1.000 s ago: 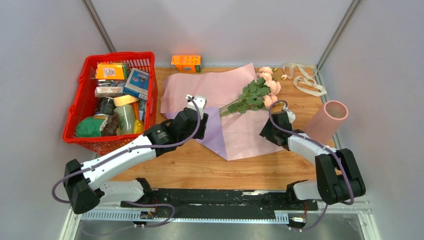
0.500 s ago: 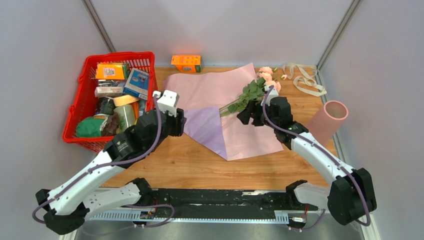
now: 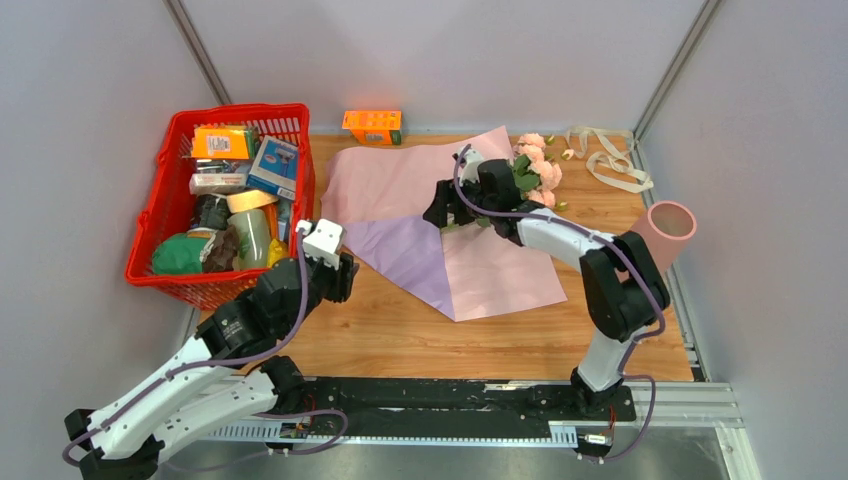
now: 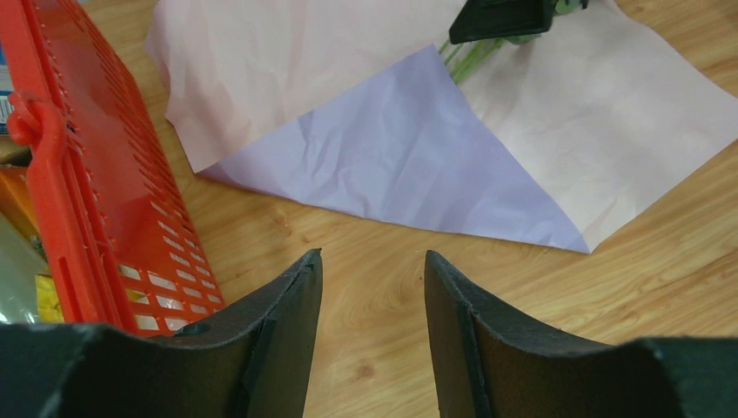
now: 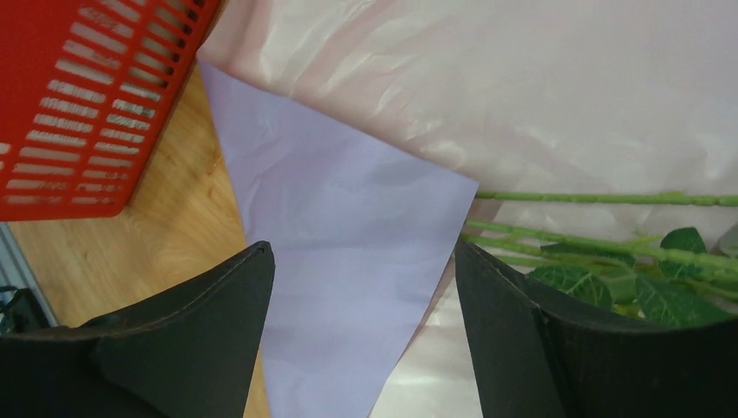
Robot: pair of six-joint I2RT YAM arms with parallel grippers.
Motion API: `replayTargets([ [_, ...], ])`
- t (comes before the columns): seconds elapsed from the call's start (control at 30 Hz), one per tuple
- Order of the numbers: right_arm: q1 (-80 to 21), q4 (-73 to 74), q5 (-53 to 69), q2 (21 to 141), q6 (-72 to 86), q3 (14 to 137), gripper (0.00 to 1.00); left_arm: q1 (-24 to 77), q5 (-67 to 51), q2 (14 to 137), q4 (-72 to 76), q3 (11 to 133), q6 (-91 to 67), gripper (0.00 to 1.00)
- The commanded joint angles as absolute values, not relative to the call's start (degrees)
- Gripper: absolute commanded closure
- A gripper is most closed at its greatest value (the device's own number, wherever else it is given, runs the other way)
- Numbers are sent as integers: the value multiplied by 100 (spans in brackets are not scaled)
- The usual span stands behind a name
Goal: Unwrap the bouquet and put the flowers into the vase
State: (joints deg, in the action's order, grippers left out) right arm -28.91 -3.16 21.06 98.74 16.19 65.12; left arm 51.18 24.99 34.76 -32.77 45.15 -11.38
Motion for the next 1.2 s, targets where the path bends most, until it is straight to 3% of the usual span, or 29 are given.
replayTargets([
  [0.0, -2892, -545, 1882, 10502, 1363, 7179, 20, 5098, 2628, 3419, -3058, 4579, -984, 45],
  [0.27, -2883, -36, 2092, 11644, 1099, 8234, 20, 5106, 2671, 3173, -3041, 4544, -1011, 45],
  [0.73, -2883, 202, 2461, 12067, 782, 8394, 22, 5106, 2944, 2883, -2971, 4500, -984, 44],
  [0.93, -2883, 237, 2487, 12076, 738, 8393, 40, 5106, 2953, 2865, -2953, 4483, -984, 44],
  [1.17, -2892, 246, 2636, 11813, 712, 8332, 88, 5106, 2979, 2874, -2971, 4491, -993, 44],
])
